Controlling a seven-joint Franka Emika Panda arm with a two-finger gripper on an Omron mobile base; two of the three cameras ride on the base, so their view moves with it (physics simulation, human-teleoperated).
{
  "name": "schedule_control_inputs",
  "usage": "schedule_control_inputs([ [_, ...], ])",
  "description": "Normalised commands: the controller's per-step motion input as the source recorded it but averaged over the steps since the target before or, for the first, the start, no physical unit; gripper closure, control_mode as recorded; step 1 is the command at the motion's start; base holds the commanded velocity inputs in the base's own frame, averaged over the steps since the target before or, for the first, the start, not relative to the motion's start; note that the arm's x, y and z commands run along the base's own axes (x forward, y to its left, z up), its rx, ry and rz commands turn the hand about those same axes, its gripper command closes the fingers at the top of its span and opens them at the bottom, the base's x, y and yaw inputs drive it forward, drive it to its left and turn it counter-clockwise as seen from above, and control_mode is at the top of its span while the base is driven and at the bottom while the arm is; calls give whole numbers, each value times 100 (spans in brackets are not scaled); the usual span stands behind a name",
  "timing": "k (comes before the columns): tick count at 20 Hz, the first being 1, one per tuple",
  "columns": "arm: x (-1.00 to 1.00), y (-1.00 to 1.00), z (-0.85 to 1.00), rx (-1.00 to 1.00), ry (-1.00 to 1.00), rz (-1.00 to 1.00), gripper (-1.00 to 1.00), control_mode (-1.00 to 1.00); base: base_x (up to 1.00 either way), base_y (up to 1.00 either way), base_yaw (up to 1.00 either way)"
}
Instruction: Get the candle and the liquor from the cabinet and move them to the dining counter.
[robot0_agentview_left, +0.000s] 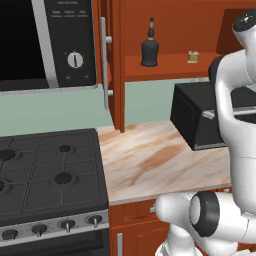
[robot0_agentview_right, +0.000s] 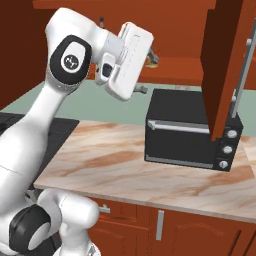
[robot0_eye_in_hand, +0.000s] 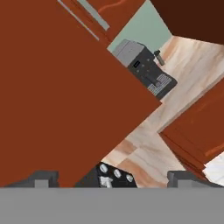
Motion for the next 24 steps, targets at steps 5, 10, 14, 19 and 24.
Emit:
schedule_control_inputs([
  [5,-24,51,4,0,19,56,-100,-100,0,0,0],
  [10,-17,51,5,0,18,64,-100,-100,0,0,0],
  [14,-2,47,4,0,16,63,-100,-100,0,0,0],
  [19,3,41,8,0,5,56,-100,-100,0,0,0],
  [24,7,34,13,-2,0,46,-100,-100,0,0,0],
])
